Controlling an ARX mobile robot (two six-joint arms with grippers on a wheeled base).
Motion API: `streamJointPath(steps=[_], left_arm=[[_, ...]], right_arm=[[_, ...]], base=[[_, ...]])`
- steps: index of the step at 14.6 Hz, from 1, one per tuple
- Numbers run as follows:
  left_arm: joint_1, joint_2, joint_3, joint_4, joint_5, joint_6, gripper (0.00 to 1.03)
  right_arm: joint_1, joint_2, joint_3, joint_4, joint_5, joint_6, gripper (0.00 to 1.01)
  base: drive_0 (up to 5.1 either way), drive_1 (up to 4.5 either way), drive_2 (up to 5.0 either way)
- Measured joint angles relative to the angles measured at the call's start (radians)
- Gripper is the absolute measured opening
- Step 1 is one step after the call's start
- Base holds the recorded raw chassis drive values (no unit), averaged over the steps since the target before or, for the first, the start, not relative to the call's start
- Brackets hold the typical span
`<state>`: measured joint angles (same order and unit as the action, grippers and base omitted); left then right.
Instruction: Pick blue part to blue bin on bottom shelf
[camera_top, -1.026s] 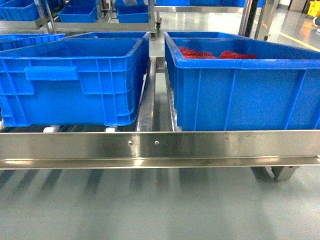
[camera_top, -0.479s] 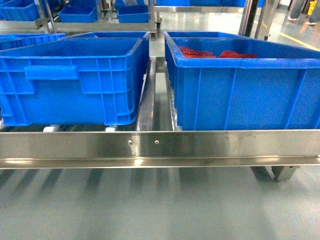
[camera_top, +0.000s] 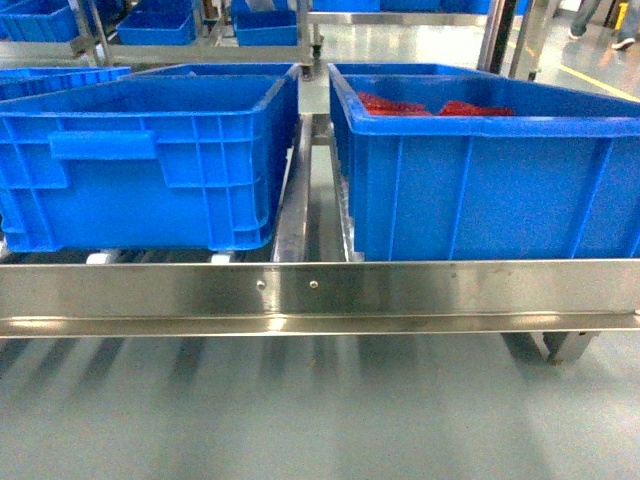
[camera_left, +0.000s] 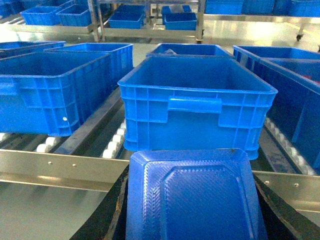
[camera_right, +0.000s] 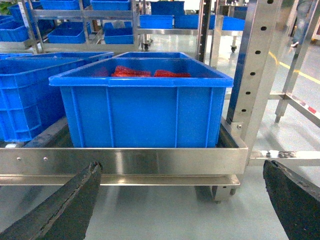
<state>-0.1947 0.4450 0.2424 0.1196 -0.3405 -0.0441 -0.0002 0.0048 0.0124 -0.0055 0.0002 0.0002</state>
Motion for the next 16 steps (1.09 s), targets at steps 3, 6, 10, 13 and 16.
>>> streamJointPath(steps=[3,6,10,13,16], left_arm=[[0.0,0.0,0.0,0.0,0.0,0.0,0.44],[0.0,-0.001,0.0,0.0,0.0,0.0,0.44],[0.0,-0.001,0.0,0.0,-0.003,0.0,0.44],[0.001,0.0,0.0,0.0,0.0,0.0,0.44],[0.001,0.0,0.0,0.001,0.0,0.0,0.44]], right_arm=[[0.0,0.0,0.0,0.0,0.0,0.0,0.98],[0.0,0.0,0.0,0.002,0.0,0.0,0.98],[0.0,0.0,0.0,0.003,0.0,0.0,0.98],[0.0,0.0,0.0,0.003,-0.001,0.0,0.98],[0.0,0.0,0.0,-0.001,0.0,0.0,0.98]], base=[[0.0,0.0,0.0],[0.0,2.81,-2.9],[-0.1,4.2,-4.4],[0.0,4.24,-4.3],[0.0,4.3,-4.3]])
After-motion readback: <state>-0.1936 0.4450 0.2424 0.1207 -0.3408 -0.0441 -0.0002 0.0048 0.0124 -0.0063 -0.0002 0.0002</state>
